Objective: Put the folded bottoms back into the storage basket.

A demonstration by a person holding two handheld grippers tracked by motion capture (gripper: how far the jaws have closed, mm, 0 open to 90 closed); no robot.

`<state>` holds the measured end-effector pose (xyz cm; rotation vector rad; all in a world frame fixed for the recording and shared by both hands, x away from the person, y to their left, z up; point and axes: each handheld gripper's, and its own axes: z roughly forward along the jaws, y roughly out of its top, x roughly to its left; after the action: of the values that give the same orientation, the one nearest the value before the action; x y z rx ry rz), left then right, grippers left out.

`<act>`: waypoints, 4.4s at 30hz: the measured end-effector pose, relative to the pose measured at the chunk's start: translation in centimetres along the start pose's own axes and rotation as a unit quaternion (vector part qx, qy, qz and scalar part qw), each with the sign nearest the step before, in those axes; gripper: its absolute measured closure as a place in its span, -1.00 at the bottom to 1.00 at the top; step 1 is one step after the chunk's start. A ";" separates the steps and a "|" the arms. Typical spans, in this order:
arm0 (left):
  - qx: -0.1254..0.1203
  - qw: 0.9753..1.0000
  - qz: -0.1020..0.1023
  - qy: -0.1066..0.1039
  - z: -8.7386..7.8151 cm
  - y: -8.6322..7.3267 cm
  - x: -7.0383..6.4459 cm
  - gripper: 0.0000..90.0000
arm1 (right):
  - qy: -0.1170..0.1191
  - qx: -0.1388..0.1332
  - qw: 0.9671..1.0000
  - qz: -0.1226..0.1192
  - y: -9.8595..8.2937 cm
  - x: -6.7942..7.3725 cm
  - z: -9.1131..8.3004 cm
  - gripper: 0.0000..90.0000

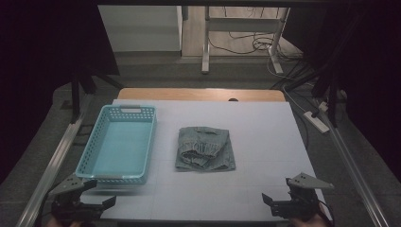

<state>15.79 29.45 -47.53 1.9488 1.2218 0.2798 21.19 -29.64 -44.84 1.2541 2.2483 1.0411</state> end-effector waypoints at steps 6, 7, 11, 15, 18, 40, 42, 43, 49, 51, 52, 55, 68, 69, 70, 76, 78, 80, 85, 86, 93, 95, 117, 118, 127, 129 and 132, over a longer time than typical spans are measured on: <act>0.001 1.000 -0.008 -0.006 0.0 0.0 0.2 -0.98 | 0.007 -0.001 1.000 0.004 0.0 -0.5 0.0 -0.99; 0.001 1.000 -0.009 -0.007 0.0 0.0 0.3 -0.98 | 0.008 -0.001 1.000 0.007 0.0 -0.6 0.0 -0.99; 0.002 1.000 -0.011 -0.010 0.0 0.0 0.3 -0.98 | 0.020 -0.004 1.000 0.007 -0.1 -0.7 -0.1 -0.99; 0.003 1.000 -0.015 -0.016 0.0 0.0 0.4 -0.98 | 0.018 0.007 1.000 -0.006 -0.1 -0.9 -0.1 -0.99; 0.003 1.000 -0.016 -0.018 0.0 0.0 0.5 -0.98 | 0.019 0.009 1.000 -0.010 -0.1 -0.8 0.0 -0.99; 0.006 0.999 0.006 -0.053 0.4 0.7 -0.1 -1.00 | 0.018 0.025 0.999 -0.033 -0.1 -0.3 0.3 -0.99; 0.004 0.998 0.001 -0.070 0.5 0.8 -0.2 -1.00 | 0.019 0.025 0.999 -0.033 -0.1 -0.3 0.3 -0.99; 0.002 0.998 0.004 -0.070 0.5 0.9 -0.3 -1.00 | 0.018 0.025 0.999 -0.033 -0.1 -0.3 0.3 -0.99; 0.003 0.996 0.019 -0.082 0.8 1.2 -0.6 -0.99 | 0.018 0.024 0.999 -0.032 0.0 -0.3 0.3 -0.99; 0.008 0.995 0.024 -0.093 1.0 1.3 -0.6 -0.96 | 0.019 0.024 0.999 -0.032 0.0 -0.3 0.3 -0.99; 0.009 0.995 0.024 -0.098 1.0 1.4 -0.6 -0.96 | 0.019 0.024 0.999 -0.032 0.0 -0.3 0.3 -0.99; 0.009 0.994 0.022 -0.106 1.4 1.8 -0.8 -0.95 | 0.019 0.025 0.999 -0.032 0.0 -0.4 0.3 -0.99; 0.001 0.994 0.041 -0.101 2.6 3.3 -1.9 -1.00 | 0.020 0.027 0.999 -0.032 0.0 -0.4 0.4 -0.99; 0.001 0.994 0.041 -0.101 2.6 3.3 -1.9 -1.00 | 0.020 0.027 0.999 -0.032 0.0 -0.4 0.4 -0.99; -0.001 0.994 0.041 -0.104 2.6 3.4 -1.9 -1.00 | 0.021 0.027 0.999 -0.032 0.0 -0.3 0.4 -0.99; -0.002 0.993 0.043 -0.112 3.8 4.2 -2.3 -1.00 | 0.022 0.028 0.999 -0.034 0.0 -0.3 0.4 -0.99; -0.001 0.993 0.048 -0.109 4.1 4.5 -2.4 -1.00 | 0.022 0.029 0.999 -0.034 0.0 -0.3 0.4 -0.99; 0.000 0.993 0.051 -0.108 4.3 4.6 -2.5 -1.00 | 0.022 0.029 0.999 -0.034 0.0 -0.3 0.4 -0.99; 0.004 0.993 0.056 -0.104 5.1 5.3 -2.8 -1.00 | 0.022 0.031 0.999 -0.037 0.0 -0.3 0.5 -0.99; 0.005 0.993 0.057 -0.103 5.2 5.4 -2.9 -1.00 | 0.023 0.031 0.999 -0.038 0.0 -0.3 0.5 -0.99; 0.009 0.993 0.063 -0.096 6.0 6.1 -3.3 -1.00 | 0.024 0.034 0.998 -0.040 0.0 -0.2 0.6 -0.99; 0.013 0.994 0.064 -0.092 6.3 6.4 -3.5 -1.00 | 0.024 0.035 0.998 -0.041 0.0 -0.2 0.6 -0.99; 0.035 0.989 0.095 -0.108 10.5 9.6 -6.0 -0.96 | 0.025 0.036 0.998 -0.043 0.0 -0.2 0.6 -0.98; 0.035 0.989 0.095 -0.108 10.5 9.6 -6.0 -0.96 | 0.025 0.036 0.998 -0.043 0.0 -0.2 0.6 -0.99; 0.041 0.988 0.086 -0.123 12.4 10.4 -6.6 -0.97 | 0.025 0.037 0.998 -0.045 0.0 -0.2 0.6 -0.98; 0.043 0.987 0.087 -0.124 12.8 10.6 -6.7 -0.97 | 0.025 0.037 0.998 -0.045 0.0 -0.2 0.6 -0.98; 0.046 0.987 0.090 -0.123 13.4 10.8 -6.9 -0.97 | 0.025 0.037 0.998 -0.046 0.0 -0.2 0.7 -0.99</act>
<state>26.87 14.57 -47.02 2.1054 0.9159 0.0706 21.71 -29.47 -45.24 1.1538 2.3794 0.9737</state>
